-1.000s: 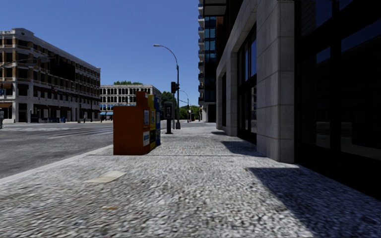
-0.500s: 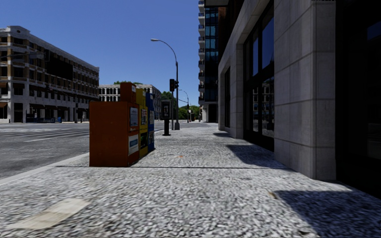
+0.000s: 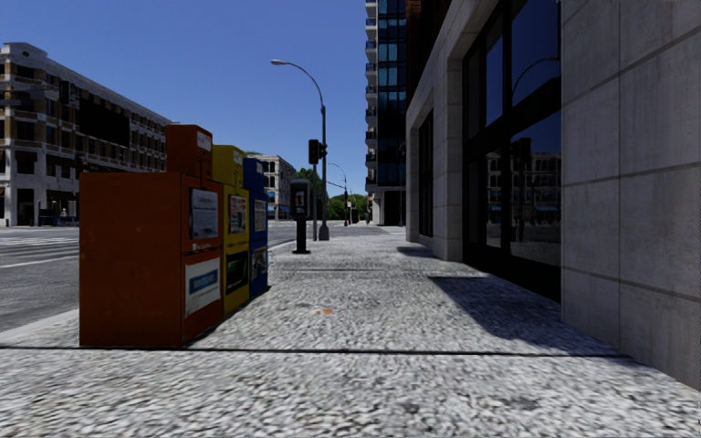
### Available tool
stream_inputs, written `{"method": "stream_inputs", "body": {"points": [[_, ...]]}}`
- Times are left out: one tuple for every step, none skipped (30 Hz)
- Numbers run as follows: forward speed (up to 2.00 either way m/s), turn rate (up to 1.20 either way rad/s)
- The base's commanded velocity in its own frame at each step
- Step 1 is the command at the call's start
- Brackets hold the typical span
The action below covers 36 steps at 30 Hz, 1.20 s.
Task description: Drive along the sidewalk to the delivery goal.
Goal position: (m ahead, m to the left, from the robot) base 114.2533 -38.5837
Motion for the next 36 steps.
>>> {"method": "stream_inputs", "body": {"points": [[2.0,0.0],[2.0,0.0],[2.0,0.0],[2.0,0.0],[2.0,0.0],[2.0,0.0],[2.0,0.0],[2.0,0.0],[2.0,0.0],[2.0,0.0],[2.0,0.0],[2.0,0.0],[2.0,0.0],[2.0,0.0],[2.0,0.0],[2.0,0.0],[2.0,0.0],[2.0,0.0],[2.0,0.0],[2.0,0.0],[2.0,0.0],[2.0,0.0],[2.0,0.0],[2.0,0.0],[2.0,0.0],[2.0,0.0],[2.0,0.0],[2.0,0.0],[2.0,0.0],[2.0,0.0],[2.0,0.0],[2.0,0.0],[2.0,0.0],[2.0,0.0],[2.0,0.0],[2.0,0.0]]}}
